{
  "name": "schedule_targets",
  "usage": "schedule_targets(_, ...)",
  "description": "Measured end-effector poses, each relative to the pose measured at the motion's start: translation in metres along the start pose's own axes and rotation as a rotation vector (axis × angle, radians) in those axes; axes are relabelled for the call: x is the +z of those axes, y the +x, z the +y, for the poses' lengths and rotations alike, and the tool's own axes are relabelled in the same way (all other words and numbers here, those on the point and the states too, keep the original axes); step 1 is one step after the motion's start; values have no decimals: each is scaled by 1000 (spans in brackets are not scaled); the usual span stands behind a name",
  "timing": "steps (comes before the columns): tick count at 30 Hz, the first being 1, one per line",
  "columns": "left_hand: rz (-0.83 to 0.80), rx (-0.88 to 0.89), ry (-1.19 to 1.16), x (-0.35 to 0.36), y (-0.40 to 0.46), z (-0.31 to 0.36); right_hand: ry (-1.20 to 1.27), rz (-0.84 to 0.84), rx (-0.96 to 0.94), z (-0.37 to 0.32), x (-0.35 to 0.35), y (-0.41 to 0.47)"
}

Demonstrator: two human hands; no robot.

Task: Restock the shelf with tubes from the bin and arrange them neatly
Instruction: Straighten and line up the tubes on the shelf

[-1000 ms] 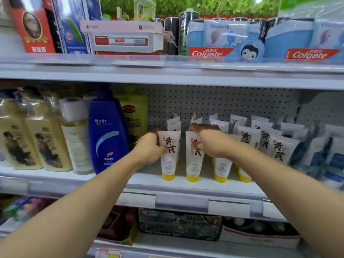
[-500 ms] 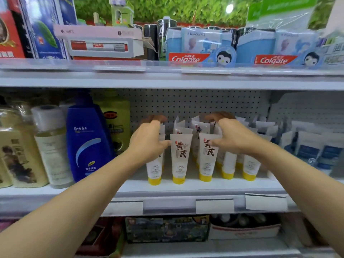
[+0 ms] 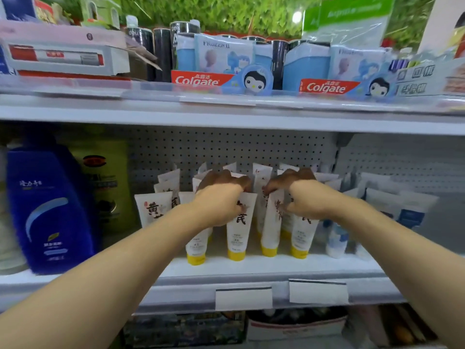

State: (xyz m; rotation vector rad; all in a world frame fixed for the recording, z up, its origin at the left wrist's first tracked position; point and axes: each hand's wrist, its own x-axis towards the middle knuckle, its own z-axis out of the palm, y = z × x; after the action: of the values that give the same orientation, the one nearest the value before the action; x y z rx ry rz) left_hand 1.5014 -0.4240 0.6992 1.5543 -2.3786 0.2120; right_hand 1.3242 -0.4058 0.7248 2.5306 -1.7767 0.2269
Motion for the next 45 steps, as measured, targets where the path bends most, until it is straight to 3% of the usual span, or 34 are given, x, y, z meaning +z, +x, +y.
schedule_targets(4,-46,23,118,1,4,7,-29,-74,-18,5,10,9)
schedule_targets(18,-150,-51,54,-2,4,8,58,-50,-40,8,21,16)
schedule_targets(23,-186,-55,38,-2,6,7,228,185,-5,24,4,2)
schedule_targets(26,-194,-60,24,-2,7,7,200,260,89,44,-9,-6)
schedule_targets(31,-195,-62,30,-2,8,10,-4,53,137,56,-7,-14)
schedule_targets(35,-198,-63,37,-2,8,11,-150,-6,143,56,5,-10)
schedule_targets(45,-110,-60,-28,-6,9,20,-70,-76,130,69,5,-11)
